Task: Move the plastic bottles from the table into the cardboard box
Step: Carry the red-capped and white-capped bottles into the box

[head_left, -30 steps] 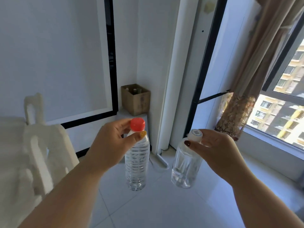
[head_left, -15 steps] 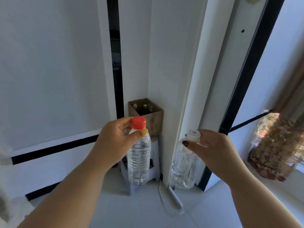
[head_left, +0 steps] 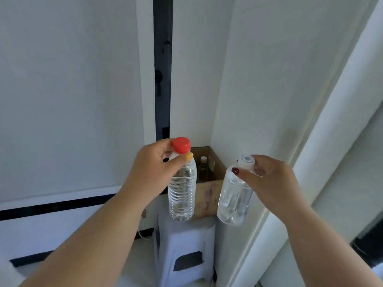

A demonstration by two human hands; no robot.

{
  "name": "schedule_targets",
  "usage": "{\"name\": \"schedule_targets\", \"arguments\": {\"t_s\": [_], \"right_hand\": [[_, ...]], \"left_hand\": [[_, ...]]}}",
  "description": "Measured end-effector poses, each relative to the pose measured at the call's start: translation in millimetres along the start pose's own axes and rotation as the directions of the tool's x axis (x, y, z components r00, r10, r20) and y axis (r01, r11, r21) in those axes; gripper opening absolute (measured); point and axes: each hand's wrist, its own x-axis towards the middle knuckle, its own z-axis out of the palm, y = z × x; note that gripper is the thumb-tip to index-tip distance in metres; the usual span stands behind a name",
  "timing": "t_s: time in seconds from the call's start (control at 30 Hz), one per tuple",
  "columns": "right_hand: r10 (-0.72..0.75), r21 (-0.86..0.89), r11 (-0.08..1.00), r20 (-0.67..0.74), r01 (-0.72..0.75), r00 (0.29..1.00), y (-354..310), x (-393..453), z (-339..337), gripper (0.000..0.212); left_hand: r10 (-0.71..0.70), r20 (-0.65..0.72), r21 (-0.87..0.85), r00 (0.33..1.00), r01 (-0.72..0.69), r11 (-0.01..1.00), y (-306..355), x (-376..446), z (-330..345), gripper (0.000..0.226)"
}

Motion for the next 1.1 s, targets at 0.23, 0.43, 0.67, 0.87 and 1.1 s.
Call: {"name": "schedule_targets", "arguments": {"t_s": [0.23,0.43,0.67,0.87,1.1], "right_hand": [[0.05,0.036,0.998,-0.018,-0.049,0.999,56.9,143.5,57.3,0.006],[0.146,0.072,0.987,0.018,-0.147,0.989,110.4,247.6,111.6,0.015],[0.241,-0.253,0.949,0.189,-0.19,0.952,208.1,313.3,184.3,0.014],[0.392,-0.505,0.841,0.319,-0.195,0.863,279.6,339.8,247.8,0.014],[0.487,-0.605,0.78,0.424,-0.162,0.763,322.2,354.6,287.1,0.006]], "left_hand": [[-0.007,0.07,-0.024,0.998,0.009,1.0,-76.0,142.1,39.4,0.03],[-0.078,0.143,0.029,0.987,0.075,0.997,-142.2,237.3,81.7,0.03],[-0.295,0.213,0.099,0.931,0.28,0.955,-246.1,287.6,141.6,0.026],[-0.491,0.275,0.4,0.826,0.366,0.84,-334.5,295.1,192.0,0.033],[-0.577,0.432,0.68,0.693,0.169,0.713,-385.4,307.6,221.8,0.03]]}}
